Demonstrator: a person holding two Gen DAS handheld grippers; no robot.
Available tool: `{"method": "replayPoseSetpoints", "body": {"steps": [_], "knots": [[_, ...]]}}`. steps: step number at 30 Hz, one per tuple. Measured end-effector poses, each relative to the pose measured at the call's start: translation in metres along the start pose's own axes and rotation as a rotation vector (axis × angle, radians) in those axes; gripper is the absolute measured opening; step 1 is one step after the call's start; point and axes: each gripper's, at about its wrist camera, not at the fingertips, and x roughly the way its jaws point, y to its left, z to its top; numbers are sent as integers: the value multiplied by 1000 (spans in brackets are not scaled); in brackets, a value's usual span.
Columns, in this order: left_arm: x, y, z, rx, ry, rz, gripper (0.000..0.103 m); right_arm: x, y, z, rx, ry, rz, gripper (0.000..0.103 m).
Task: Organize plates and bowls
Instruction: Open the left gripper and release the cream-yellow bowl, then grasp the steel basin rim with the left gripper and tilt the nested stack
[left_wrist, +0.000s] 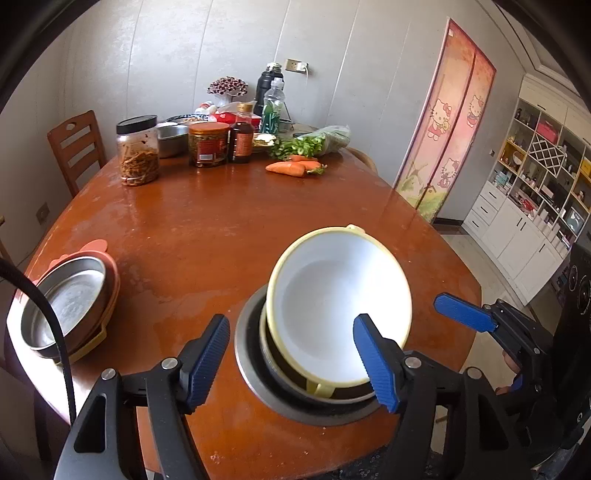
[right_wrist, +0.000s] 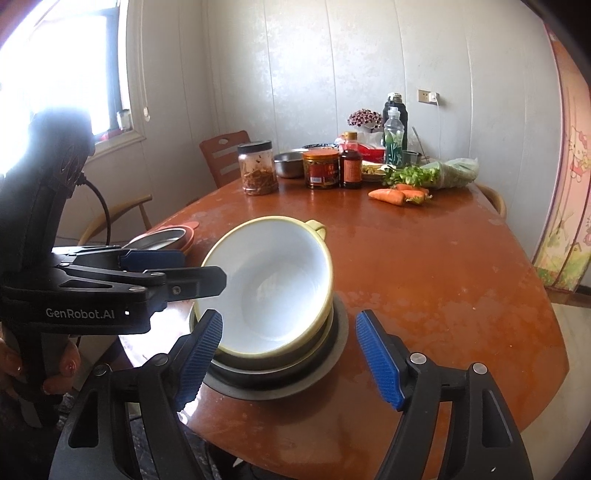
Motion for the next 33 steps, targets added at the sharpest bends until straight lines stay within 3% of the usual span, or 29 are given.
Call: {"method": "replayPoseSetpoints", "body": {"steps": [15, 26, 33], "knots": [[-10, 11, -18, -19, -10, 48, 75, 0, 8, -8, 43, 12, 33, 78], [13, 38, -18, -152, 42, -14, 78, 16, -12, -10, 183, 55, 60, 78], [37, 41, -16, -174, 84, -35, 78, 36, -25, -13, 280, 108, 88, 78]]}}
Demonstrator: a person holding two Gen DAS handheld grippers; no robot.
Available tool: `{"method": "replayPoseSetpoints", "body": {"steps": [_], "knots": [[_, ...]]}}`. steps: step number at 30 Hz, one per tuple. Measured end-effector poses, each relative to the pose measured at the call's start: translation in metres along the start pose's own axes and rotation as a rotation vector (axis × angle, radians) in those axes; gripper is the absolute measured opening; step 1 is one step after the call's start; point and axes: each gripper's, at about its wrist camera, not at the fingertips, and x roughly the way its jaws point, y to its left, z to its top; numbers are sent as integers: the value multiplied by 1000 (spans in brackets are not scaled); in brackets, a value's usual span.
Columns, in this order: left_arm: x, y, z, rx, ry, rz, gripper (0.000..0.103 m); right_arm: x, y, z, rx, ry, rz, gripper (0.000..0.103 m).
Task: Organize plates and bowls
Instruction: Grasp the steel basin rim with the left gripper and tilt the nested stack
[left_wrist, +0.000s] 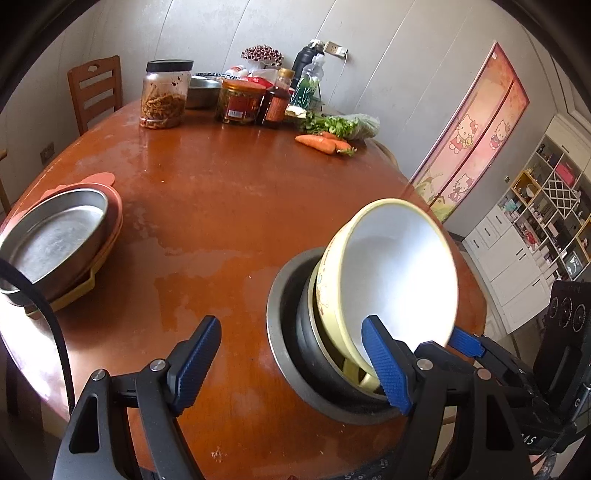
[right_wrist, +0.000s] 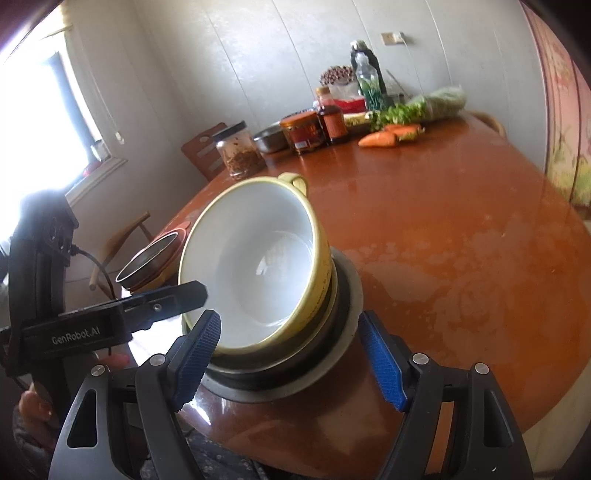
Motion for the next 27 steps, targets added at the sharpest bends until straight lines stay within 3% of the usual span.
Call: {"method": "replayPoseSetpoints", "body": {"steps": [16, 27], "knots": [[37, -5, 7, 52, 33, 50, 81, 31, -17, -1, 89, 80, 21, 79], [44, 7, 11, 11, 42, -30, 79, 38, -13, -1, 89, 92, 71, 76]]}}
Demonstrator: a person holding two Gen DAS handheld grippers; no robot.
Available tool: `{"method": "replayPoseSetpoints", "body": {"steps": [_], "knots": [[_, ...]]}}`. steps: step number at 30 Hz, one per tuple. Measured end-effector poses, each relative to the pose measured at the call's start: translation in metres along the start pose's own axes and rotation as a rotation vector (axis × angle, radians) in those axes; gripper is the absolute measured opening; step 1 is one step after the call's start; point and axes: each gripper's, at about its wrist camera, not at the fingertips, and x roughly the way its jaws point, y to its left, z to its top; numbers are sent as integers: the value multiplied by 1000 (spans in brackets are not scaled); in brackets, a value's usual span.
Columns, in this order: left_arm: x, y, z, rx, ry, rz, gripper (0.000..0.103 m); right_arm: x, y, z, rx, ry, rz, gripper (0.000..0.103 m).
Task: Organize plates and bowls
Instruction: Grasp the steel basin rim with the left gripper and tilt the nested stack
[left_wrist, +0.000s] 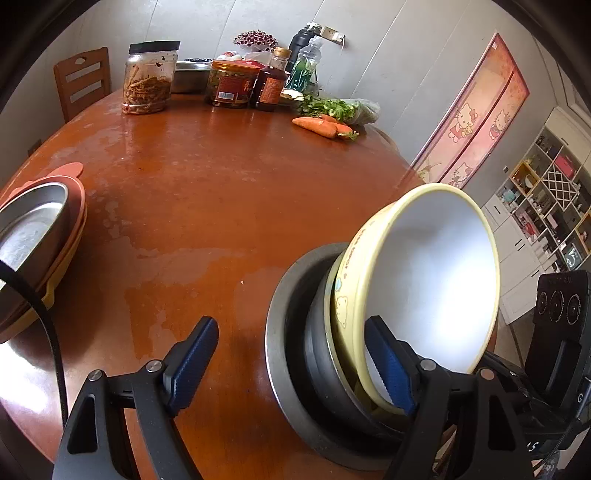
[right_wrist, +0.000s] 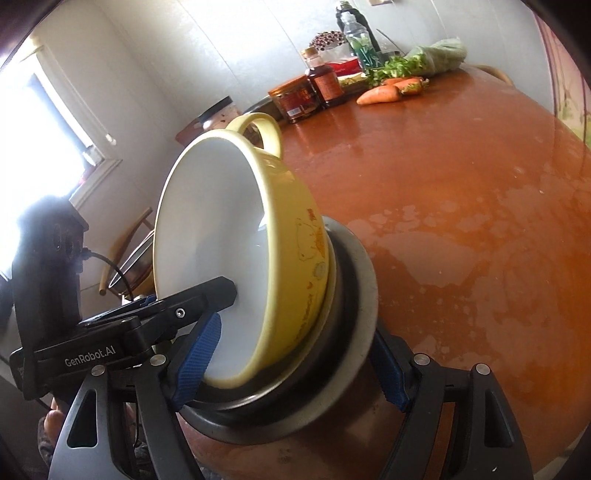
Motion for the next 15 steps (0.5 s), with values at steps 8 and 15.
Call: {"method": "replayPoseSetpoints", "body": {"steps": [8, 15], "knots": [[1, -1, 3, 15, -7, -18, 72, 2, 4, 5, -25, -7, -14, 74], [-3, -5, 9, 41, -31, -20, 67, 2, 6, 10, -43, -11, -10, 71]]}}
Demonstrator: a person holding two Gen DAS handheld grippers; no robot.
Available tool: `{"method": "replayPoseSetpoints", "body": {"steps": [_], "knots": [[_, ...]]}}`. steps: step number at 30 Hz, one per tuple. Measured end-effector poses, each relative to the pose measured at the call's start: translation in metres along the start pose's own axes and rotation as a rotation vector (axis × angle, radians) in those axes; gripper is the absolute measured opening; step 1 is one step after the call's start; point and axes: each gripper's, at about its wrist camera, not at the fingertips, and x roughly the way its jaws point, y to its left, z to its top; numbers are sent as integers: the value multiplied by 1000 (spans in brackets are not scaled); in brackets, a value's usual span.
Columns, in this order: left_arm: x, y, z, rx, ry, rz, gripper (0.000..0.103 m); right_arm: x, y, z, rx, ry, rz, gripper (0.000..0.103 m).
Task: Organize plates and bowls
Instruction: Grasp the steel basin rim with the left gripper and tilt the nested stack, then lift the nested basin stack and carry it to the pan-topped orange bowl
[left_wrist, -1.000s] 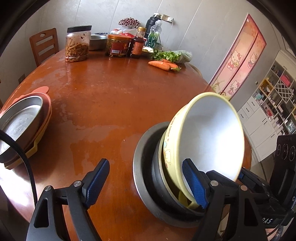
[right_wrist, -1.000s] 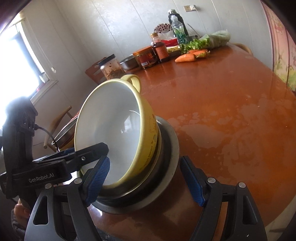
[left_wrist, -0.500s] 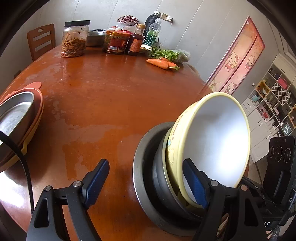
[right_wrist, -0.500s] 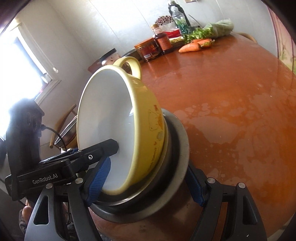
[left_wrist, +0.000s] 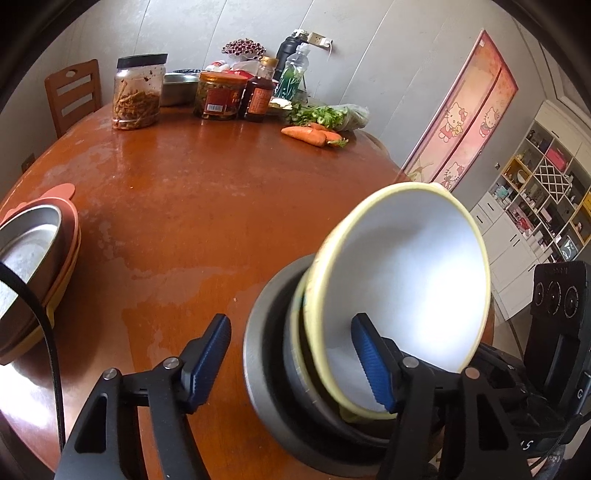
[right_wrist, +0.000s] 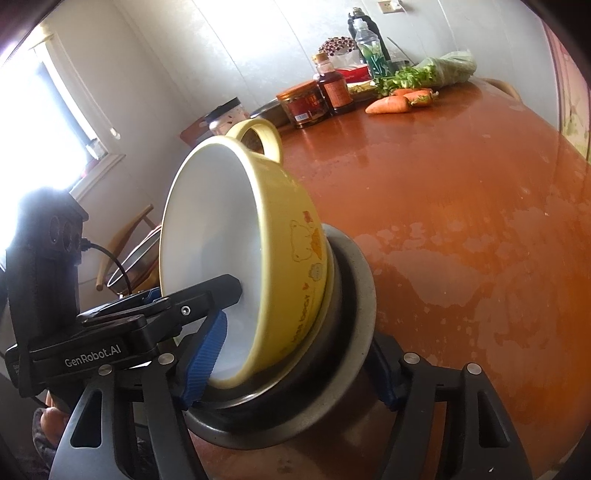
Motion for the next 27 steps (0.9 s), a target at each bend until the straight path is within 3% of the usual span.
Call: {"method": "replayPoseSetpoints", "body": {"steps": [10, 12, 27], "knots": [[10, 4, 2, -23, 30, -64, 66, 6, -9, 4, 27, 11, 25, 70], [10, 2, 2, -22, 28, -85, 57, 4, -8, 6, 20, 2, 17, 69], [-20, 4, 21, -35, -5, -42, 57, -3, 8, 27, -4, -13, 56, 67]]}}
